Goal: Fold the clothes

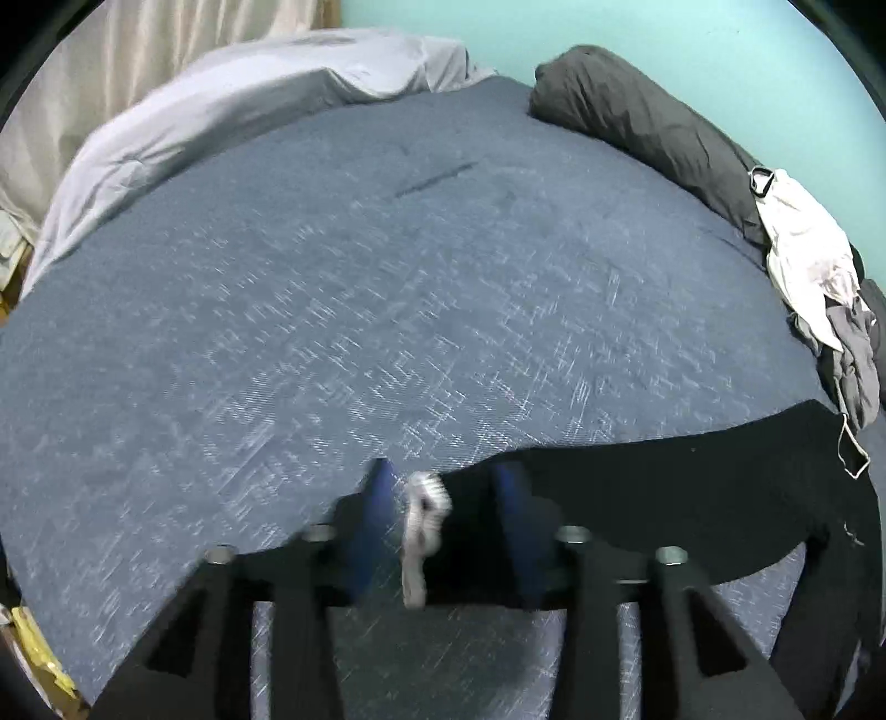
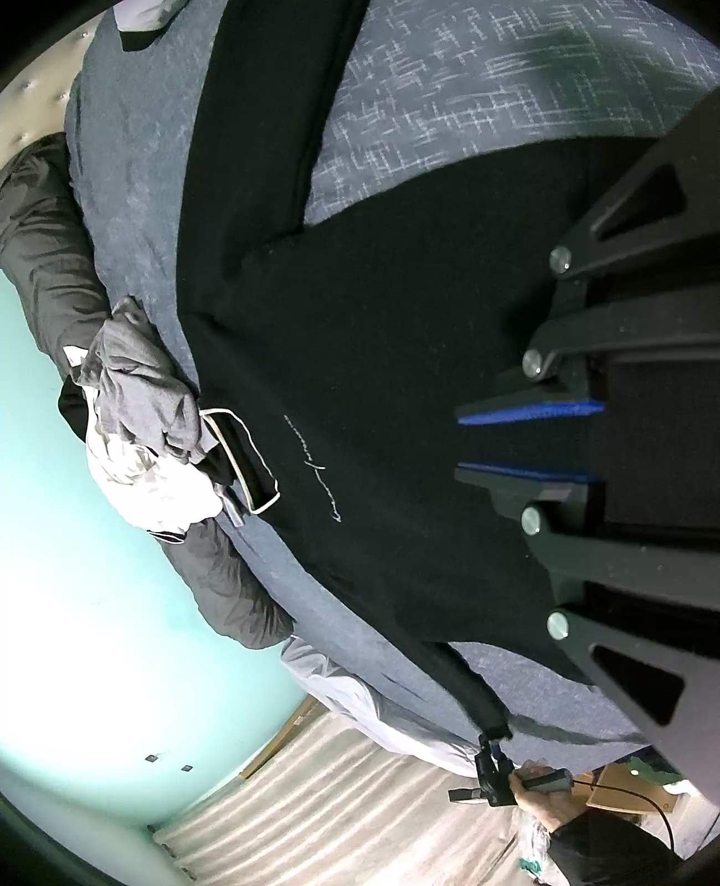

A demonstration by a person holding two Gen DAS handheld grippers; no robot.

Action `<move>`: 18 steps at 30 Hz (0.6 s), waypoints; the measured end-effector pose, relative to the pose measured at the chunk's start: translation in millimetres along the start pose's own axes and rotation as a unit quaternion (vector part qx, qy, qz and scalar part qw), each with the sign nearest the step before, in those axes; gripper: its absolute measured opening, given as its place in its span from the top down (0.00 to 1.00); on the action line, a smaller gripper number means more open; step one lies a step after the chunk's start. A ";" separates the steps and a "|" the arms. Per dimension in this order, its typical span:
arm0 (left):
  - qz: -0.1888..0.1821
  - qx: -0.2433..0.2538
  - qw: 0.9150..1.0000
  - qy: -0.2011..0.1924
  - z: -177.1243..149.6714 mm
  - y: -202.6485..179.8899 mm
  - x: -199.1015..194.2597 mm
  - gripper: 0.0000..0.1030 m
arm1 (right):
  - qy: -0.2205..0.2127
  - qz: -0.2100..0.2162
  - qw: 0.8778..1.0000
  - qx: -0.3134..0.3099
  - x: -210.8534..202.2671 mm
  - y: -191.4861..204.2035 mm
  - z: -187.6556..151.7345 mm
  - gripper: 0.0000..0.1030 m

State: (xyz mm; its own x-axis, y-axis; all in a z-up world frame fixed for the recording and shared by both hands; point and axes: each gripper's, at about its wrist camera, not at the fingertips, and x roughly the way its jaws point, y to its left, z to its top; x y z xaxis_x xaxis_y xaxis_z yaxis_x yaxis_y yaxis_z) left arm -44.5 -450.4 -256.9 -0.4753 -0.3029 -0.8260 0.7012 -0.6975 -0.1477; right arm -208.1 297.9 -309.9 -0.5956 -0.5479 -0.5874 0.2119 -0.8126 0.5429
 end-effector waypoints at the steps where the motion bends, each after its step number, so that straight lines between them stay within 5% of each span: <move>1: -0.015 0.000 1.000 0.007 -2.3 -1.8 -2.6 0.49 | -0.001 0.001 1.000 0.000 -2.0 0.7 1.4 0.87; 6: -0.103 0.068 0.991 0.045 -35.0 -45.7 -35.0 0.48 | 0.020 0.004 1.000 0.002 -14.4 -1.4 12.9 0.82; 8: -0.142 0.101 0.983 0.065 -57.3 -69.3 -49.7 0.46 | 0.039 0.005 0.999 0.008 -25.7 -6.1 14.3 0.70; 14: -0.251 0.150 0.943 0.158 -140.3 -132.4 -77.4 0.44 | 0.147 -0.034 0.988 0.039 -71.3 -31.9 -9.8 0.64; 18: -0.280 0.196 0.914 0.220 -204.0 -176.2 -86.5 0.44 | 0.186 -0.054 0.980 0.048 -99.7 -39.5 -36.8 0.62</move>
State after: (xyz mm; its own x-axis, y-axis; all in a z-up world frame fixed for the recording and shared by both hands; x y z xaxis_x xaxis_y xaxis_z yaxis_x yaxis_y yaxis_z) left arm -18.4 -168.8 -270.4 -0.3819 0.4027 -0.8319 0.1279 -0.8684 -0.4791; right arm -128.5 377.3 -294.9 -0.2833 -0.5084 -0.8132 0.0776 -0.8573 0.5089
